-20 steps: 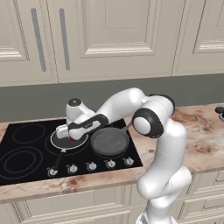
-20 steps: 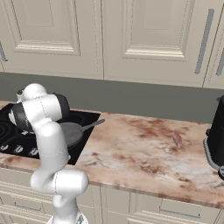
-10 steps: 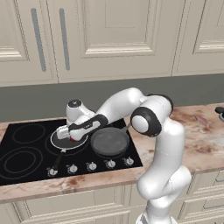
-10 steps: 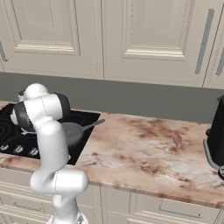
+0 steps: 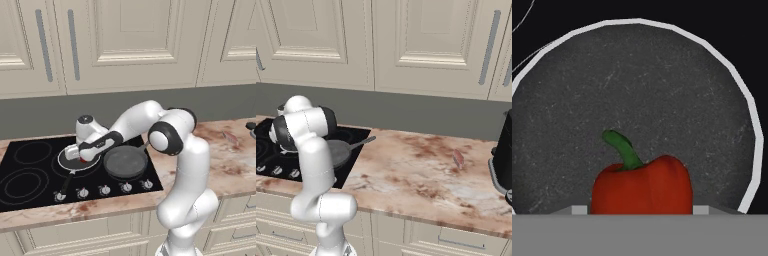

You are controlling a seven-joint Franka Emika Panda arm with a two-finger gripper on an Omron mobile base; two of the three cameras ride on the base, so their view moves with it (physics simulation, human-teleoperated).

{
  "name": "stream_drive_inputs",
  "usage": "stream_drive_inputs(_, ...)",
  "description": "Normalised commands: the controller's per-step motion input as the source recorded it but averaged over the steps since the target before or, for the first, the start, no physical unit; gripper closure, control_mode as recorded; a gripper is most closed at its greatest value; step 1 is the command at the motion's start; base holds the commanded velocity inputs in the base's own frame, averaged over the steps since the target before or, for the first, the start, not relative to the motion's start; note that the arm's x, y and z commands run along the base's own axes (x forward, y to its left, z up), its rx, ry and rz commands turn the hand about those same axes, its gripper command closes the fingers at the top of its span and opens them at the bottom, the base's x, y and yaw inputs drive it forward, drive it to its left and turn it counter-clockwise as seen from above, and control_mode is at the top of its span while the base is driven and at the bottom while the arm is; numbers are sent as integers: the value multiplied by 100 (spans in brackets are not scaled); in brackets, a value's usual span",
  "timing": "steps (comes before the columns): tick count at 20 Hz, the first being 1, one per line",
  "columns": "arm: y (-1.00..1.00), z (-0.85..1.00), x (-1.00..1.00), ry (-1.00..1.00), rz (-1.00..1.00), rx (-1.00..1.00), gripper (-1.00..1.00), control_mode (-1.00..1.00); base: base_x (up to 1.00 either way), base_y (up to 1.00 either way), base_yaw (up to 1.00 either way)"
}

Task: Place both pans onto different burners. Then place the bell pepper and the steak on different pans.

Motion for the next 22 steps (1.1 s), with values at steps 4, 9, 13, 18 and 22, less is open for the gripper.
stream_drive_inputs(4,0,-7,5,0,0,0,100,-100,0,0,0)
stream_drive_inputs(9,0,-10,4,0,0,0,100,-100,0,0,0)
stream_drive_inputs(13,0,-5,0,0,0,0,100,-100,0,0,0)
stream_drive_inputs(18,0,-2,0,0,0,0,-100,-100,0,0,0)
stream_drive_inputs(22,0,0,0,0,1,0,-100,-100,0,0,0)
